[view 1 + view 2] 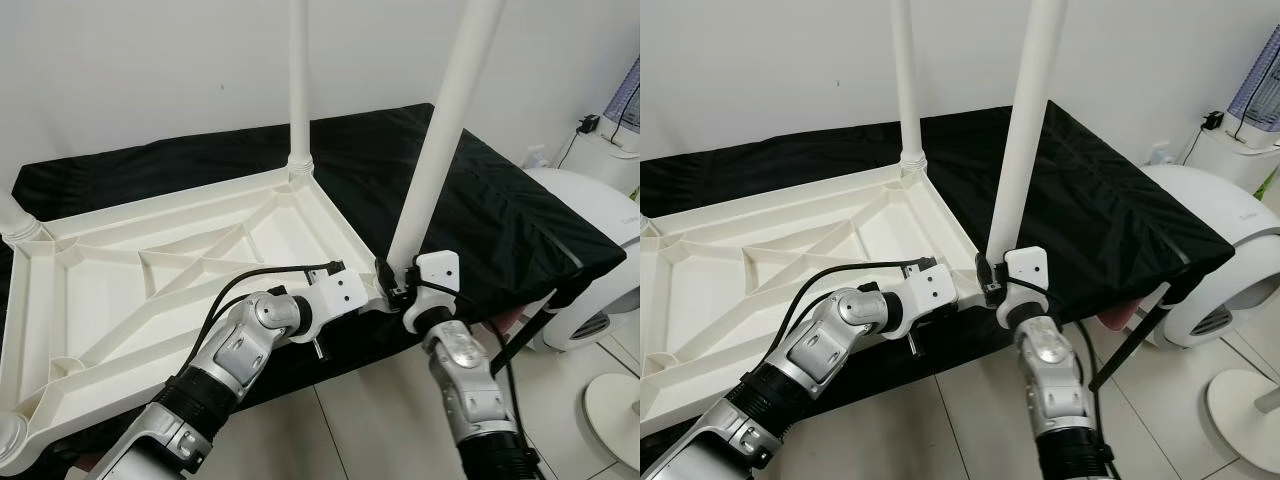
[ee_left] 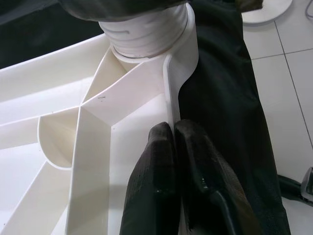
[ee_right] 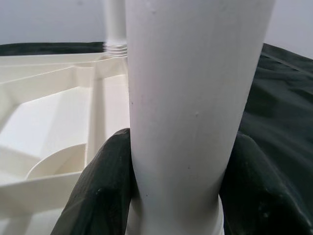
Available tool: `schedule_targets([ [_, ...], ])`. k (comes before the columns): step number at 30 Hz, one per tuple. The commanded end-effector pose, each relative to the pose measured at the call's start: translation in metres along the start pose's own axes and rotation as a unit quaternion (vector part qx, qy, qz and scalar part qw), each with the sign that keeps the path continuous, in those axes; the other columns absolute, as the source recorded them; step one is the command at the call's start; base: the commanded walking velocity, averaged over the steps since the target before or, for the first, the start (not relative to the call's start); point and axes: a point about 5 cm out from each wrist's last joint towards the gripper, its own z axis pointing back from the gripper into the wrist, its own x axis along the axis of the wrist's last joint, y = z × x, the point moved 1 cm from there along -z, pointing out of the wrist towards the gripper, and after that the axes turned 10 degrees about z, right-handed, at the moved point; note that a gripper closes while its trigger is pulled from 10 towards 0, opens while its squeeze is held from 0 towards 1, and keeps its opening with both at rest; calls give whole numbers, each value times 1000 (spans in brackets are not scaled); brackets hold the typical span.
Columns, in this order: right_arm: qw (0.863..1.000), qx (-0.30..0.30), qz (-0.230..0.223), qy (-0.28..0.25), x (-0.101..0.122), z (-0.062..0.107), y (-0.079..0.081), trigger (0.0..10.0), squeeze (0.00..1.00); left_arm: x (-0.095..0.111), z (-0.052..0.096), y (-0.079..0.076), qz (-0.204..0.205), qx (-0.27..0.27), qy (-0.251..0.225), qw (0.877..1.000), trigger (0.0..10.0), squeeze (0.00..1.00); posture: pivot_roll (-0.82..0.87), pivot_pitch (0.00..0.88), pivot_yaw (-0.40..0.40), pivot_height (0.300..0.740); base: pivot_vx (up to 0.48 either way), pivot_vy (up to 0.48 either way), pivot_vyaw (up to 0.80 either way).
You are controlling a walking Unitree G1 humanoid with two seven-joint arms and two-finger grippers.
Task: Building children table
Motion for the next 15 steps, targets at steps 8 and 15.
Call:
schedule_targets([
  [8, 998, -36, -16, 42, -3, -6, 24, 10000, 0, 2, -10, -22, -9, -53, 0, 999, 10000, 0, -96, 48, 17, 740, 0, 0, 0],
  [15, 998, -42, -20, 42, -3, -7, 24, 10000, 1000, 1, -10, -23, -10, -53, 0, 999, 10000, 0, -89, 31, 7, 740, 0, 0, 0],
])
